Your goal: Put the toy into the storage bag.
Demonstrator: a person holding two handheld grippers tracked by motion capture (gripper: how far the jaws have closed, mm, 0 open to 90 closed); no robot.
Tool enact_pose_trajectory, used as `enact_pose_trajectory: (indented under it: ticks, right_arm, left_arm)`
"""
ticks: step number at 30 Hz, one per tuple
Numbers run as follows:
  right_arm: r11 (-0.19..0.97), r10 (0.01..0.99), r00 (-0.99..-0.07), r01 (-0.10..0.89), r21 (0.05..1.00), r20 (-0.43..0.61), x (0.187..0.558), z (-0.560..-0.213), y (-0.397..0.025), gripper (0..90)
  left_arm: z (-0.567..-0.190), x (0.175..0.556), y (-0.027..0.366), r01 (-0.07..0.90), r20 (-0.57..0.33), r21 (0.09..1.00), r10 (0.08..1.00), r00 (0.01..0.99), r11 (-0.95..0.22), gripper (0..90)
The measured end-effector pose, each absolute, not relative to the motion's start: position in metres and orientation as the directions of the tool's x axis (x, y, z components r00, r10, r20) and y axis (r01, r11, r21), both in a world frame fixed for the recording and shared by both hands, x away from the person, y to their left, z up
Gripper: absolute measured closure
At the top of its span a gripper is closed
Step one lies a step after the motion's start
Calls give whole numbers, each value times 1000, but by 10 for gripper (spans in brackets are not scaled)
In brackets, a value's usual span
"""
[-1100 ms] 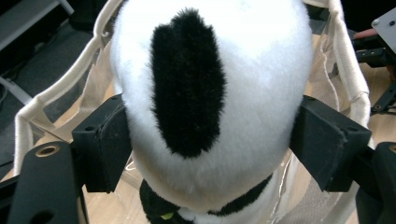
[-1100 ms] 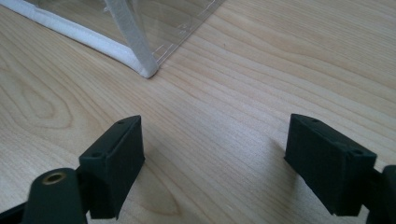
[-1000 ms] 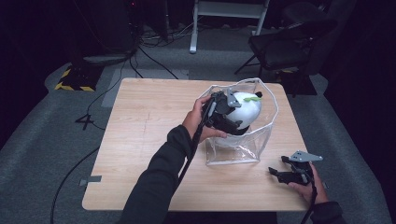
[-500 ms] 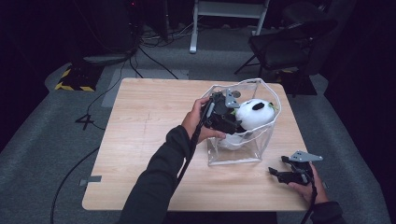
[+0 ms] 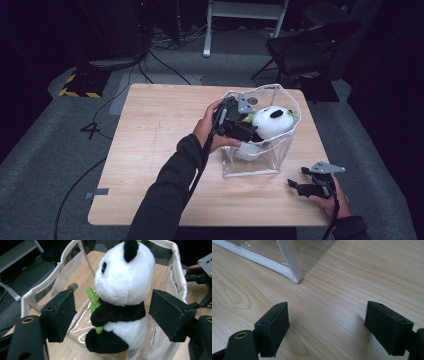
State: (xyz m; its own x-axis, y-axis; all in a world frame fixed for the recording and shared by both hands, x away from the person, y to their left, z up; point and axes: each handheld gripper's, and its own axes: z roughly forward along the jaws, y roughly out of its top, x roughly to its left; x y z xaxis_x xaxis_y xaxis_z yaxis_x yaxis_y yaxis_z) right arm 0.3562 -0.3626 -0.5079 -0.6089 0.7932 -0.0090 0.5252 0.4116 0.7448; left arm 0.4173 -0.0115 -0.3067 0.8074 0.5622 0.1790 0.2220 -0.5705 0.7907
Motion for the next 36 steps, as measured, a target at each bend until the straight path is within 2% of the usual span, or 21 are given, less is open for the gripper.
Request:
enact_pose_trajectory:
  ticks: [9,24,36]
  right_arm:
    - [411,793,-609,525,745,-9,356,-508,-363,196]
    - [410,794,-607,525,746,-9,356,-508,-362,195]
    - [410,794,-608,525,746,-9,356,-508,-362,195]
  left_arm:
    - [-303,416,0,215,159,819,570,806,-532,161]
    - [-299,413,28,224,202,824,638,743,-521,163]
    - [-298,410,55,248,198,836,691,695,-490,163]
